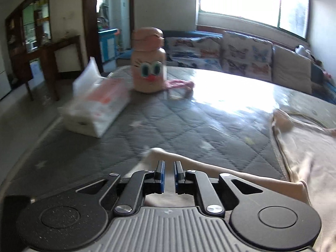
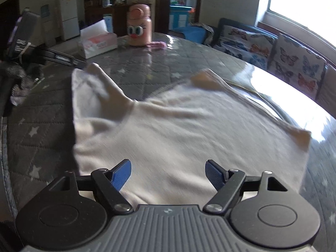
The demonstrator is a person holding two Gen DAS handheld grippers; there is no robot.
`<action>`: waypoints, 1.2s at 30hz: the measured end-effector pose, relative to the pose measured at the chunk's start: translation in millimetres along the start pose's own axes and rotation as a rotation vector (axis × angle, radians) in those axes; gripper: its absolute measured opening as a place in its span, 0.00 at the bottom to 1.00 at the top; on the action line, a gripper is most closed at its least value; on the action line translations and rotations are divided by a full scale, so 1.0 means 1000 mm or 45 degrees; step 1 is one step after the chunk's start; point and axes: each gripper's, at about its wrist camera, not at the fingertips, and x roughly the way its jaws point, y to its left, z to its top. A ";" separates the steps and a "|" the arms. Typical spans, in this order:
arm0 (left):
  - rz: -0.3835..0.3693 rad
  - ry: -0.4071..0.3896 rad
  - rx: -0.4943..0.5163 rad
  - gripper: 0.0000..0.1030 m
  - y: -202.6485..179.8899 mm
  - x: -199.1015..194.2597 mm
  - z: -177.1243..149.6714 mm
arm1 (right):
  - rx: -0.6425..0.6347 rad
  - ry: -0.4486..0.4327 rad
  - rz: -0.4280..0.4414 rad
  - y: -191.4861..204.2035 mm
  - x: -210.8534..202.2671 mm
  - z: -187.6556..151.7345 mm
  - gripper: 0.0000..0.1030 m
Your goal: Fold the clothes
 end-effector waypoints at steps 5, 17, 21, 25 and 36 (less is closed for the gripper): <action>-0.015 0.035 0.049 0.10 -0.010 0.017 -0.002 | -0.044 -0.026 0.036 0.016 0.017 0.019 0.77; 0.101 -0.011 0.163 0.12 -0.007 0.033 0.004 | -0.200 -0.026 0.128 0.065 0.038 0.024 0.77; 0.117 -0.020 0.194 0.12 -0.009 0.040 0.008 | -0.288 -0.049 0.148 0.080 0.032 0.022 0.77; 0.119 -0.018 0.201 0.12 -0.009 0.042 0.010 | -0.269 -0.036 0.176 0.080 0.036 0.027 0.77; 0.120 -0.011 0.212 0.16 -0.012 0.038 0.012 | -0.242 -0.050 0.265 0.077 0.012 0.021 0.78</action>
